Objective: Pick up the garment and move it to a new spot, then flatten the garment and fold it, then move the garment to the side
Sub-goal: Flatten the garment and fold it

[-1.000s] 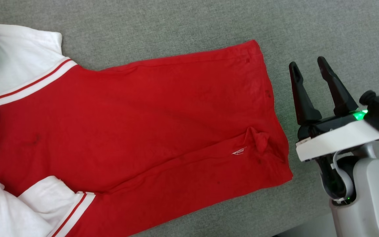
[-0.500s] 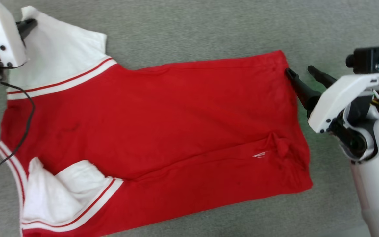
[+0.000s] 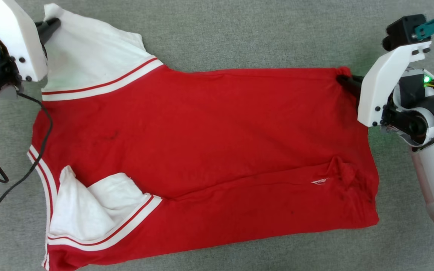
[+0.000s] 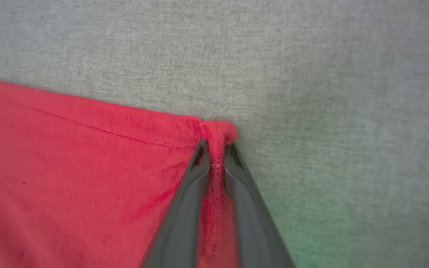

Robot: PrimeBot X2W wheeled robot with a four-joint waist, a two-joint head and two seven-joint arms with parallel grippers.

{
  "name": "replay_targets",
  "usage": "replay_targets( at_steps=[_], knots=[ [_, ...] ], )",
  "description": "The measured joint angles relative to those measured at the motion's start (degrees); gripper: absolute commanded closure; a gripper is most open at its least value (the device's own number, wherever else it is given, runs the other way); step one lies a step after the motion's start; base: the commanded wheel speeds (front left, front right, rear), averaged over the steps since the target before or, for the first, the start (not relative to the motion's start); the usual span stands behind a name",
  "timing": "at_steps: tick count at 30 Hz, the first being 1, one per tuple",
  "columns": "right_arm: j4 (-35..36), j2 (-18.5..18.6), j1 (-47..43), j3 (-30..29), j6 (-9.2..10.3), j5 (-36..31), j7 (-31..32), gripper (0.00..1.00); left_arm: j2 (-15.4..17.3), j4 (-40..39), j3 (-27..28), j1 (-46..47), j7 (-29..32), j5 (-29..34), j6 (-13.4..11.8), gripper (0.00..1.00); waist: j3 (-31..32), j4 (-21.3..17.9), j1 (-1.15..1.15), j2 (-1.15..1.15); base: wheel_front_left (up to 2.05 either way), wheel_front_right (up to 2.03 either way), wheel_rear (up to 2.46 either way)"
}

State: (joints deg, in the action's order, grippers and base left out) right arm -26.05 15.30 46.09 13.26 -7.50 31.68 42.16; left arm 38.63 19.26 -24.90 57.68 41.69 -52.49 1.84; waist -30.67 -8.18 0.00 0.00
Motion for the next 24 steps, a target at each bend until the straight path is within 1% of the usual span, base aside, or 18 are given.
replay_targets(
  at_steps=[4, 7, 9, 13, 19, 24],
  knots=[
    [0.27, 0.64, -0.01, 0.21, 0.01, -0.8, -0.66, 1.0, -0.44, 0.14, 0.56, -1.54, -3.38, 0.3, 0.52, 1.0, 1.45, 0.49, 0.0, 0.0, 0.0, 0.0, 0.0],
    [2.47, 1.01, -0.86, -0.63, 0.0, -1.51, -2.68, 1.0, -1.09, -0.38, 1.43, -3.78, -6.72, -0.29, 0.93, 1.0, 3.15, 1.0, 0.0, 0.0, 0.0, 0.0, 0.0],
    [4.39, 1.23, -1.98, -1.69, 0.0, -1.57, -3.85, 1.0, -1.25, -1.0, 2.34, -6.18, -9.35, -0.83, 1.04, 1.0, 4.55, 1.37, 0.0, 0.0, 0.0, 0.0, 0.0],
    [7.91, 1.58, -6.97, -3.86, 0.0, -1.9, -4.92, 1.0, -1.42, -3.56, 4.19, -13.16, -14.64, -2.14, 0.9, 1.0, 7.68, 2.21, 0.0, 0.0, 0.0, 0.0, 0.0],
    [12.04, 0.91, -16.74, -7.17, 0.0, -1.41, -5.84, 1.0, -1.71, -8.44, 6.32, -27.88, -21.53, -3.78, -1.45, 1.0, 12.45, 3.65, 0.0, 0.0, 0.0, 0.0, 0.0],
    [14.39, 0.15, -25.16, -10.47, 0.0, -1.32, -6.02, 1.0, -3.71, -11.59, 5.98, -39.72, -24.48, -5.46, -3.48, 1.0, 15.45, 5.34, 0.0, 0.0, 0.0, 0.0, 0.0]
  ],
)
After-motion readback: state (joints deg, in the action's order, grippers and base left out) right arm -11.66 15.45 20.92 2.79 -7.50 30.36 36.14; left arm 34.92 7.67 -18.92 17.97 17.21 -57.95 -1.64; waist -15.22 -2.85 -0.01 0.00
